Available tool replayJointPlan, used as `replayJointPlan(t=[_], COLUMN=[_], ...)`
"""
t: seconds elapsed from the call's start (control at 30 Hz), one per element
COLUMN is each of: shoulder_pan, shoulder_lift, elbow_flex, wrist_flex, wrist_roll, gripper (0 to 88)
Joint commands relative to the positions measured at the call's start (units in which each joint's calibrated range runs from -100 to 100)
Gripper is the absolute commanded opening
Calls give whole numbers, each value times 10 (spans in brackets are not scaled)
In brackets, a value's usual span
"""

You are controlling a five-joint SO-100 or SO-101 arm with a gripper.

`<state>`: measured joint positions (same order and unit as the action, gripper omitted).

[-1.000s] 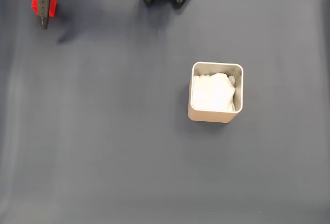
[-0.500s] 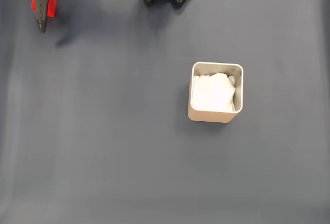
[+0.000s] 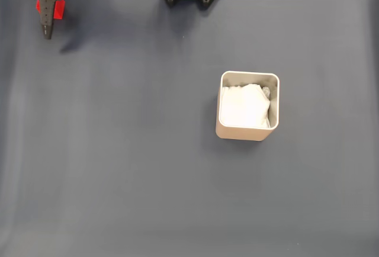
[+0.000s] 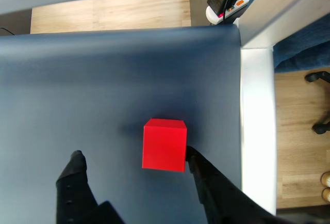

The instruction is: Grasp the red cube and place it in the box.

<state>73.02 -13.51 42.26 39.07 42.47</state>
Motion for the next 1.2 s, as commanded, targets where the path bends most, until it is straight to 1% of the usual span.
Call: replayJointPlan(t=[0.0,0.47,0.53,0.57,0.6,0.63,0.7,0.77,0.87,1.17], shoulder_pan=[-4,-6,-6,-6,-5,-4,-4,-4,-4,-4], shoulder_lift=[1,19,20,20,20,20,20,20,19,16], elbow_flex=[-30,-41,-42,-42,-42,-42,-43,-43,-44,-47], wrist_flex=[-7,-14,-15,-15,-15,-16,-18,-18,-18,-10], wrist_roll=[-5,-7,-6,-5,-4,-6,-7,-9,-10,-14], gripper=[456,461,450,417,360,278,151,66,6,3])
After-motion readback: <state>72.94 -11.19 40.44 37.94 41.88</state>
